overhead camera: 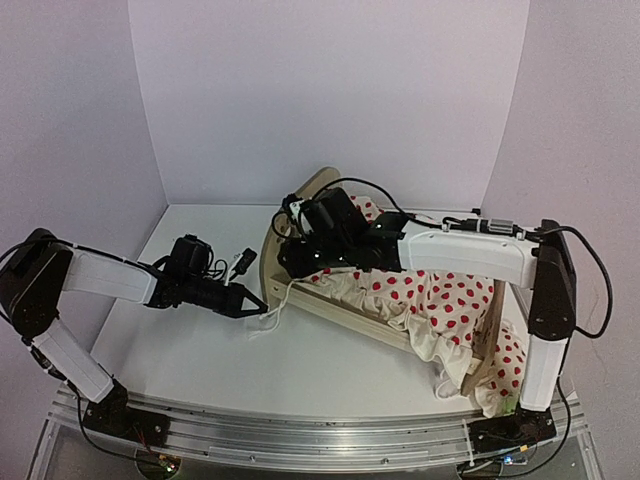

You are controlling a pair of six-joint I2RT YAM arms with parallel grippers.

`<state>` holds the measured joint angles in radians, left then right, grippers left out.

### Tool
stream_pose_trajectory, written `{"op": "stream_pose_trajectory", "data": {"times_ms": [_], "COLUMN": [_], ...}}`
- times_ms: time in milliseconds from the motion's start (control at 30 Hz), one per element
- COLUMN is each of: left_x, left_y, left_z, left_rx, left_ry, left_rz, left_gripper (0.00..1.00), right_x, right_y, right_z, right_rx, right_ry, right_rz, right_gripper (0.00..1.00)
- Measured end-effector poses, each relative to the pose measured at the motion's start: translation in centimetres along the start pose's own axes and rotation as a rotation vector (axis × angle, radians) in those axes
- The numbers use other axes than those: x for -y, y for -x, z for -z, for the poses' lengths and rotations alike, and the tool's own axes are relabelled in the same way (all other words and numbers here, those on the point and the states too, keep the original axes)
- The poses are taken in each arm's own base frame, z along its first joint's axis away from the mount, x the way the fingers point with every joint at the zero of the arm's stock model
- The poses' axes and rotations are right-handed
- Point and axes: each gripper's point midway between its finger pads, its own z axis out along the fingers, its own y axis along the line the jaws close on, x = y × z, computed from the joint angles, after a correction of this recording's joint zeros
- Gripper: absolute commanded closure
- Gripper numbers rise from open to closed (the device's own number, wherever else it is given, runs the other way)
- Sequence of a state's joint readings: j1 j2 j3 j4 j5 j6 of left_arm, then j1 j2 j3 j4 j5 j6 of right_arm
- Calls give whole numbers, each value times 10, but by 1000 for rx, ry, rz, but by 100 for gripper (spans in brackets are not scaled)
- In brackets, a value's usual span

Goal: Set up the pet bed

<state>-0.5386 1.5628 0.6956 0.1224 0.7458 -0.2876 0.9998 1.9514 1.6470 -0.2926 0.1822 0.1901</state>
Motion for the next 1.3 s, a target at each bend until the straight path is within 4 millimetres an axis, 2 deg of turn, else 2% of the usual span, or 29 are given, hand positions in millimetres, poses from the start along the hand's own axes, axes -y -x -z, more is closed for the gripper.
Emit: {"op": "stream_pose_trajectory", "data": {"times_ms": [33, 133, 233, 367, 500, 600, 767, 1000, 1133, 1233, 1300], "left_x": [5, 7, 7, 6, 10, 15, 18, 18, 18, 18, 18], "left_y": [5, 7, 12, 13, 16, 22, 27, 27, 27, 27, 27], "left_z": [2, 2, 4, 7, 7, 7, 8, 8, 8, 8, 8], "left_rx": [33, 43, 95, 146, 180, 206, 228, 228, 228, 228, 228], "left_ry": [-17, -22, -20, -18, -29, -43, -49, -51, -52, -52, -52], "left_rz": [-34, -43, -70, -81, -95, -117, -128, -113, -113, -112, -113], "left_gripper": [100, 100, 100, 100, 100, 100, 100, 100, 100, 100, 100], "right_x": [0, 0, 3, -2, -8, -3, 3, 0, -1, -1, -1], "right_y": [7, 5, 1, -4, -22, -36, -41, -47, -50, -50, -50], "right_z": [5, 5, 6, -3, -19, -27, -27, -30, -31, -31, -31], "right_rx": [41, 40, 48, 64, 27, -5, -11, -39, -44, -46, -45], "right_ry": [-69, -92, -186, -271, -300, -326, -358, -328, -322, -322, -319], "right_rz": [-75, -91, -175, -255, -273, -279, -286, -327, -344, -344, -343], "right_gripper": [57, 70, 71, 67, 69, 73, 79, 78, 85, 97, 100]}}
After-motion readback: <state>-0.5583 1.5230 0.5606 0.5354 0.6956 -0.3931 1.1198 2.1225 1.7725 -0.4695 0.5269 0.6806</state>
